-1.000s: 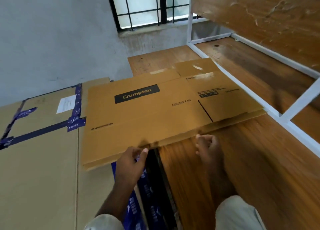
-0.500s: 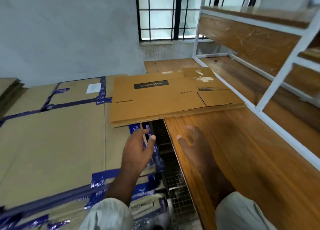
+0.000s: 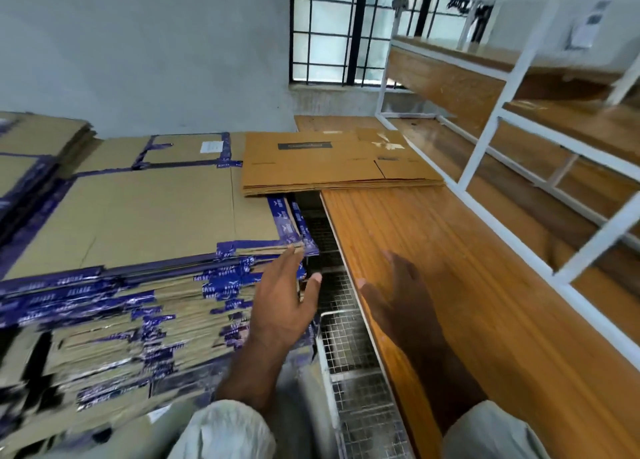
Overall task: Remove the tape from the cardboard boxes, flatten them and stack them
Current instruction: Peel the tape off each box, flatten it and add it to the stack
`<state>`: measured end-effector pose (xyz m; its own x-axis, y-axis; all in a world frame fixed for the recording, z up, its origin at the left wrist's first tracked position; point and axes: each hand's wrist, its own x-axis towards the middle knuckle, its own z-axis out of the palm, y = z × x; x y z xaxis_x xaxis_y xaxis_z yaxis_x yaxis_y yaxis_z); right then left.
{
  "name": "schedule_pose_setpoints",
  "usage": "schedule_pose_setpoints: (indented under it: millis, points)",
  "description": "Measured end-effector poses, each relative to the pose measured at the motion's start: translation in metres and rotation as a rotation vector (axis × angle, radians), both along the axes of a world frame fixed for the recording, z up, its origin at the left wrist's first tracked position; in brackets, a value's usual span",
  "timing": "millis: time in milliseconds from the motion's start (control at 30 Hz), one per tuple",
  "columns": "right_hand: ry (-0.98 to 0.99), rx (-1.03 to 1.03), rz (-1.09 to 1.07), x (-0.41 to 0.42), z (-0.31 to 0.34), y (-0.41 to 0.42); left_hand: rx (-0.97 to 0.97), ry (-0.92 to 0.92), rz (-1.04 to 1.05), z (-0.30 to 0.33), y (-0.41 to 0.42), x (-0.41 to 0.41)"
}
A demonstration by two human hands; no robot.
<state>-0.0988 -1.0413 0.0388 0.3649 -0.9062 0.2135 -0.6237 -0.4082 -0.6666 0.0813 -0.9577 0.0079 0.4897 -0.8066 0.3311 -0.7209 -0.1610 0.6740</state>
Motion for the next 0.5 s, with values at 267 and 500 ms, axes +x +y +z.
schedule_pose_setpoints:
  millis: [267, 500]
  points:
    - [0.157, -0.106, 0.086, -0.071, -0.016, 0.064, 0.045, -0.117, 0.019, 0.003, 0.073, -0.078]
    - [0.228, -0.126, 0.148, -0.169, -0.036, 0.147, 0.107, -0.159, 0.025, -0.016, 0.147, -0.182]
